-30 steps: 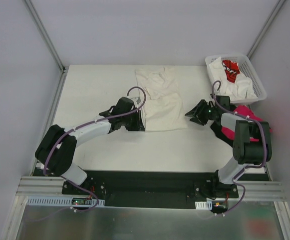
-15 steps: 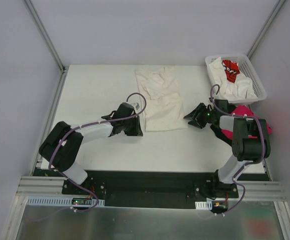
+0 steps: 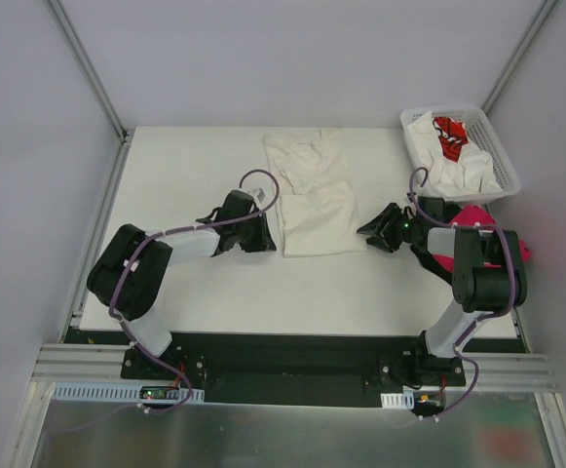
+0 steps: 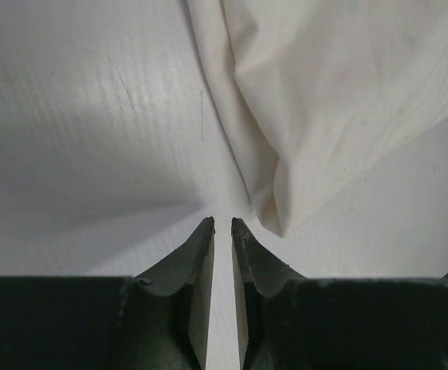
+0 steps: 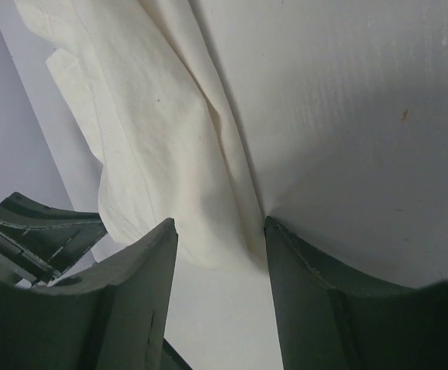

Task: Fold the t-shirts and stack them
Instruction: Grab one side of the 2/3 rectangular tshirt with both arms

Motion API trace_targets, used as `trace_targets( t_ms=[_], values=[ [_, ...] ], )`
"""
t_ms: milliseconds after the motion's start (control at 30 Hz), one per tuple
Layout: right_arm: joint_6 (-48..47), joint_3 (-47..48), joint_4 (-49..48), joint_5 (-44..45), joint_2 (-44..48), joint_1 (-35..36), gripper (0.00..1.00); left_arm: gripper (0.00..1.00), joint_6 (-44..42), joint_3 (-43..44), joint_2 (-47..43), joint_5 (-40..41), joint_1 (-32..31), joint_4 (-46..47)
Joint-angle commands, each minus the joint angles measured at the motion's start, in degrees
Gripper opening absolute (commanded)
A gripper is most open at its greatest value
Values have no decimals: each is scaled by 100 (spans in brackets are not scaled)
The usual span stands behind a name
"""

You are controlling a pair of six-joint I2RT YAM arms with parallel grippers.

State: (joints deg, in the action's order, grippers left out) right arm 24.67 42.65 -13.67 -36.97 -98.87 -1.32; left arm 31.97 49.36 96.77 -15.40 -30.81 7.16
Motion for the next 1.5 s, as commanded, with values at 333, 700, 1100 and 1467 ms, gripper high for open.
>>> trace_targets(
  t_ms=[333,700,1100,1467],
  values=[
    [-49,24,5,-126,17,-26,52,56,249,-146,-26,-1053,154,998],
    [-67,-11,-13,-161,-1,-26,52,61,486,-331,69,-1281,119,1244],
    [-41,-117,-65,-144,-45,44,52,58,688,47,632,-1475,-13,1622],
    [47,-143,-4,-117,96,281,52,57,828,179,904,-1615,-22,1868]
  ],
)
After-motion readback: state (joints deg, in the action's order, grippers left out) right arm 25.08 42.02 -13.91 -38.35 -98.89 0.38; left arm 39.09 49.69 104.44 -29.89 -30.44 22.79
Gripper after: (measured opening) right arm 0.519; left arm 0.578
